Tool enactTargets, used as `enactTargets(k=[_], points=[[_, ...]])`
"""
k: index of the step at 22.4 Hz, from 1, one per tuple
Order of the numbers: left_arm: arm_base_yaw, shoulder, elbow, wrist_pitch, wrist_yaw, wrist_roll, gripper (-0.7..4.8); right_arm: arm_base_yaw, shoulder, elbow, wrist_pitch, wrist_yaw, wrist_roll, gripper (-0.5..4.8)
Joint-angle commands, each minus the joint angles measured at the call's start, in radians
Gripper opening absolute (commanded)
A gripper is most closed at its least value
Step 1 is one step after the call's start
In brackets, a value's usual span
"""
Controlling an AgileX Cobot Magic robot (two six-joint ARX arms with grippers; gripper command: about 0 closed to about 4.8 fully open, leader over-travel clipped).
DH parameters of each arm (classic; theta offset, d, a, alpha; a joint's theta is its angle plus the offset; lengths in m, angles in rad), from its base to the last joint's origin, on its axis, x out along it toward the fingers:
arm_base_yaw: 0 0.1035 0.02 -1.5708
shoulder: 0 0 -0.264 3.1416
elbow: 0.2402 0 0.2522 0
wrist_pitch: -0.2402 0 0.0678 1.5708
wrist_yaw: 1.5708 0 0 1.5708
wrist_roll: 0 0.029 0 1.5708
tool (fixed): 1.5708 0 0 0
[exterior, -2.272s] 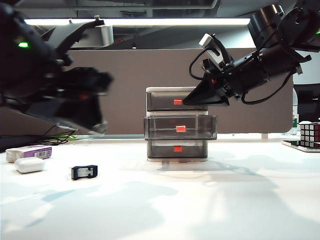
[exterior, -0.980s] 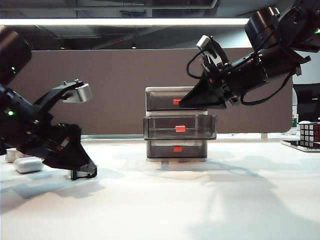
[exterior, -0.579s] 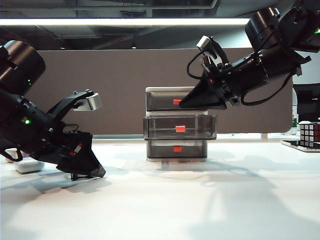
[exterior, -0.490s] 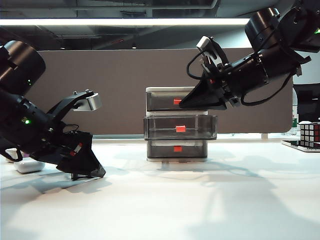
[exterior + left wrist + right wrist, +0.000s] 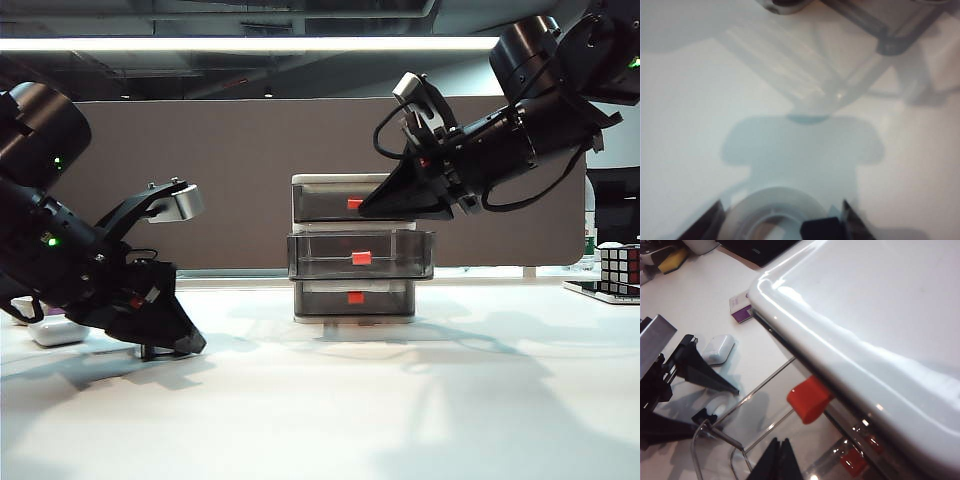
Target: Open the second layer of the drawer on the table, pick up the transparent tape on the table and put it in, and finally close the drawer.
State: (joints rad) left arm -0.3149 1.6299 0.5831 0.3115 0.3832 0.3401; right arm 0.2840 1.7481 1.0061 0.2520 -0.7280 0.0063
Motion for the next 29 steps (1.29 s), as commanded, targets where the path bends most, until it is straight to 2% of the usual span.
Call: enactTargets(k=[1,2,3,9,14,18,23,29], points=[[-0.002,0.007,-0.006,-0.1,0.006,-0.008,1.65,0.001,-0.005,0.005,0.006,-0.007,0.0,-0.05],[-0.002,0.007,-0.006,-0.097,0.006,-0.008,1.28,0.001,-0.005,0.005,0.006,-0.007,-0.001,-0.05],[-0.002,0.007,-0.006,-0.093,0.006,-0.008,1.16,0.001,-0.005,0.005,0.006,-0.007,-0.001,-0.05],[-0.002,-0.035,-0.006,-0.077,0.004,-0.019,1.15,0.001,-0.005,0.005,0.006,-0.007,-0.001,-0.05],[-0.003,-0.239,-0.005,-0.079,0.009,-0.027,1.16,0.001,-0.005,0.005,0.006,-0.007,-0.001,-0.05],[-0.013,-0.327,0.051,-0.102,0.057,-0.066,1.16,0.001,-0.005,0.005,0.01,-0.007,-0.001,-0.05],[-0.119,-0.28,0.2,-0.115,0.063,-0.06,1.15,0.002,-0.005,0.005,0.015,-0.007,0.0,-0.05],[-0.232,-0.086,0.342,-0.098,0.063,-0.06,1.16,0.002,-0.005,0.005,0.014,-0.003,0.0,-0.05]])
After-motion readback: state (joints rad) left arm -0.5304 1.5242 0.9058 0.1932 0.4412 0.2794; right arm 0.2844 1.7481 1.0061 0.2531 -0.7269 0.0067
